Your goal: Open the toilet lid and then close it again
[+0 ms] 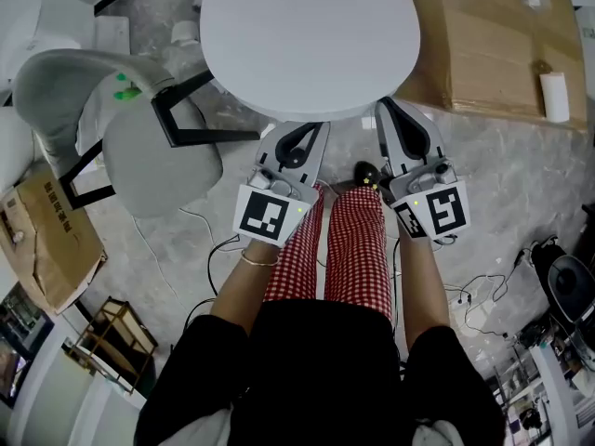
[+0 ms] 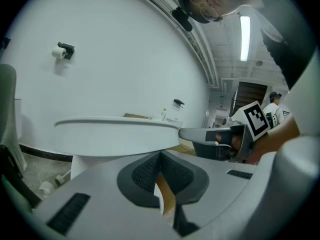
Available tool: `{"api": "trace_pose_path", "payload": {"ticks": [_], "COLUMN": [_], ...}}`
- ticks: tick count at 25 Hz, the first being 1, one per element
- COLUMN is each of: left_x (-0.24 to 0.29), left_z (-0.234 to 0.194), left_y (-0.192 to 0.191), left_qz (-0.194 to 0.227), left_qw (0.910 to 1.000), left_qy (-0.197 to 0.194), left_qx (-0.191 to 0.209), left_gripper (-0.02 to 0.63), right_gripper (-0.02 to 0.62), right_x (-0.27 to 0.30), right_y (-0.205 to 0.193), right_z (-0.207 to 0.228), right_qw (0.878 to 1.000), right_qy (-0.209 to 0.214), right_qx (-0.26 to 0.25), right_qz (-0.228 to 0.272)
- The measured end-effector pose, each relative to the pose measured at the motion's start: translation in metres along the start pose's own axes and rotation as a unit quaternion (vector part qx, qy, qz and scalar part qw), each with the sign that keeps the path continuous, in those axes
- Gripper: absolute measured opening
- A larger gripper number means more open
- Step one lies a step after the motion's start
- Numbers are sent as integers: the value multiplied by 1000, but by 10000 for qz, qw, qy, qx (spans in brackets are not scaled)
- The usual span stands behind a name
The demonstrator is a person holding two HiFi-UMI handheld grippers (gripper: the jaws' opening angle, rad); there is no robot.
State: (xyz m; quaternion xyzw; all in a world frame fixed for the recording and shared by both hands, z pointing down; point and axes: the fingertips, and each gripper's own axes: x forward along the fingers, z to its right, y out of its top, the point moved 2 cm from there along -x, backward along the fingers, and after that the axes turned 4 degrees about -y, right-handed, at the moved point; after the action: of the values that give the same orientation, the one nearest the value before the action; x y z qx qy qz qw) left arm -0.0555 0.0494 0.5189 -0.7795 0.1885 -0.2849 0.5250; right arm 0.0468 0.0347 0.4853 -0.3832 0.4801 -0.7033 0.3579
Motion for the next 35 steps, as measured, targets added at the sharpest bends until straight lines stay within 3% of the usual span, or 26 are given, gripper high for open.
{"api": "trace_pose_path", "payload": {"ticks": [15, 35], "left_x": [6, 9], "left_z": [-4, -8], "left_y": [26, 48], "left_qz": [151, 141], "left_qw": [9998, 9995], "left_qy": [-152, 215], "left_qx": [36, 199], "left_gripper": [3, 3], "right_gripper": [20, 20], "right_x": [5, 12], "right_y": [22, 44], "right_z": [0, 5], "right_qw": [9990, 9993], "right_qy": [-340, 164], "right_qx": [123, 266], "right_qz": [254, 224]}}
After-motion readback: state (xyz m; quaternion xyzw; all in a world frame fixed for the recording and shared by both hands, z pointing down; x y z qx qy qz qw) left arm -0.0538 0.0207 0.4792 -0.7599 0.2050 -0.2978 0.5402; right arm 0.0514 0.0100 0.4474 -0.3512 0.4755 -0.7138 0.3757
